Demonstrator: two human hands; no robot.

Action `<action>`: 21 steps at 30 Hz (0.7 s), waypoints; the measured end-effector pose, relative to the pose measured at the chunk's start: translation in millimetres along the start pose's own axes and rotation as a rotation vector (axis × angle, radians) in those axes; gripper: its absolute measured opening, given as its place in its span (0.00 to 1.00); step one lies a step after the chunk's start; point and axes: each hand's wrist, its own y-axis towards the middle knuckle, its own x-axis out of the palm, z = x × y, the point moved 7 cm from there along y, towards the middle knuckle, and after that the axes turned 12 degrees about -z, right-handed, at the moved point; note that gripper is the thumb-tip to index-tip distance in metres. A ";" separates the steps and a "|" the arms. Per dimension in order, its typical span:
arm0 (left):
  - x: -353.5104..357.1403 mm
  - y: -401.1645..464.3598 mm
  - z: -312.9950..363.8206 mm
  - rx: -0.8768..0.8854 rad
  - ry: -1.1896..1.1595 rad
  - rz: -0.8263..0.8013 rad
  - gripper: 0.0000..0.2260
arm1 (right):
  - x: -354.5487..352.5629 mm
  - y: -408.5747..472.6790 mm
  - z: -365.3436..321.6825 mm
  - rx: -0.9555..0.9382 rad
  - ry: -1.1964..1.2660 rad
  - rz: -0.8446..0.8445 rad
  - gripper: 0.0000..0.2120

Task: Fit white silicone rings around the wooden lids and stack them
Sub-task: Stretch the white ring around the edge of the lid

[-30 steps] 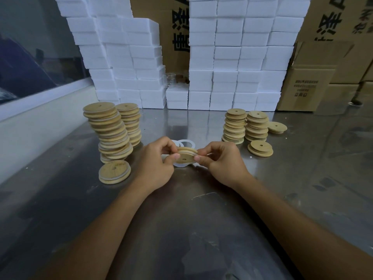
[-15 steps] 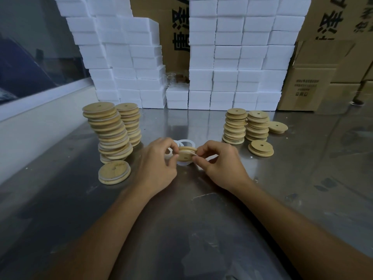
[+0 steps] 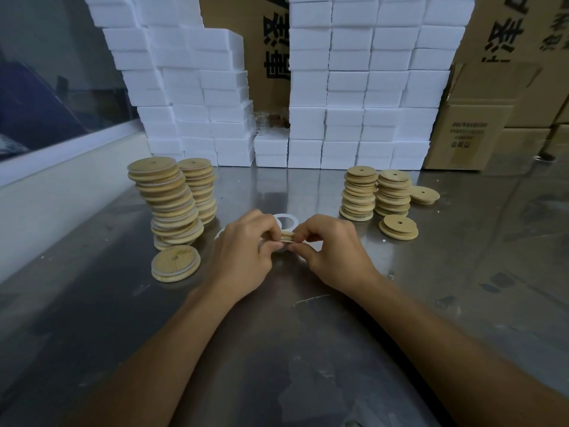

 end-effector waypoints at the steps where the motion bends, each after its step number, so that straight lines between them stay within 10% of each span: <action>1: 0.6 -0.1 -0.6 -0.003 0.000 -0.005 0.12 | 0.1 0.9 0.7 0.010 0.003 -0.014 0.05; 21: 14.9 -0.1 -41.2 -0.220 -0.423 0.022 0.11 | 2.3 -2.8 9.1 0.082 0.119 0.001 0.05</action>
